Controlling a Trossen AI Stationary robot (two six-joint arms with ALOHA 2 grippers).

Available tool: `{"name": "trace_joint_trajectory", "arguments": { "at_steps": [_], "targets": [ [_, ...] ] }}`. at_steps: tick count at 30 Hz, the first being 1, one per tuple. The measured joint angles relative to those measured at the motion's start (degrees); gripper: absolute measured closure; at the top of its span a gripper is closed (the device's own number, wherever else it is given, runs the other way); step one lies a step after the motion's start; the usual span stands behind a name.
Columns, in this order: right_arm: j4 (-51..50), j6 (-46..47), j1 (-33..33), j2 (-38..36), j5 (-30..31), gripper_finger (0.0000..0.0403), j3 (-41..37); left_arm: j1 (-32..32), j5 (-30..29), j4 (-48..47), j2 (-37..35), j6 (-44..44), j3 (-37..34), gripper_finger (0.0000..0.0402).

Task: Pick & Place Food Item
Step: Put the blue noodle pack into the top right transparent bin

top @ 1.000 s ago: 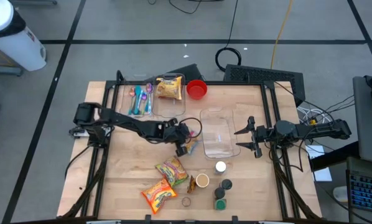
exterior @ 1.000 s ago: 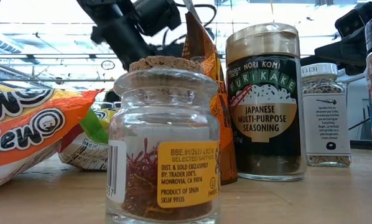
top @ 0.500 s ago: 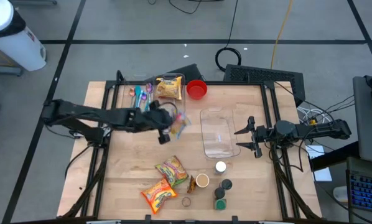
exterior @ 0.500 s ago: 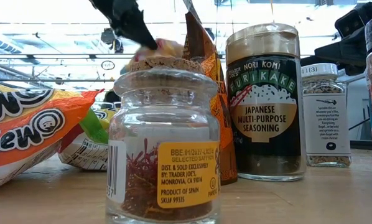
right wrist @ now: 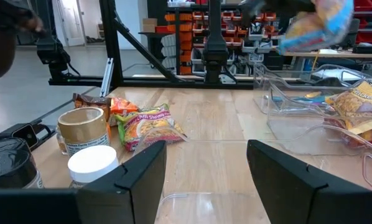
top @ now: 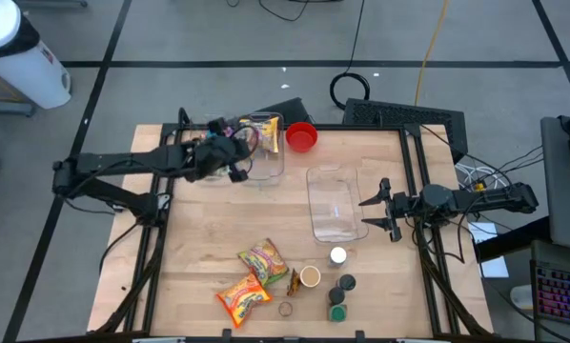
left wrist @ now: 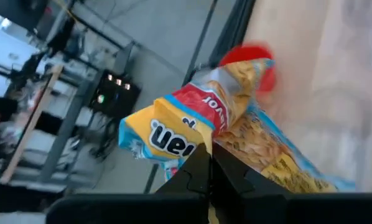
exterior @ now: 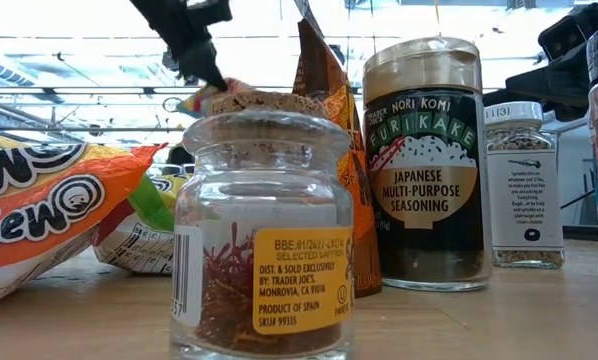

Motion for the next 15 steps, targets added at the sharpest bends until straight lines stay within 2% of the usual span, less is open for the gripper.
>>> {"name": "trace_joint_trajectory", "arguments": {
  "at_steps": [4,10,15],
  "targets": [
    [0.0,0.0,0.0,0.0,0.0,0.0187,0.0,4.2,1.0,0.3,2.0,8.9,0.0,0.0397],
    [0.0,0.0,0.0,0.0,0.0,0.0184,0.0,8.4,10.0,0.8,6.5,27.6,0.0,0.0393],
    [0.0,0.0,0.0,0.0,0.0,0.0187,0.0,10.2,10.7,4.1,11.5,35.4,0.0,0.0393]
  ]
}}
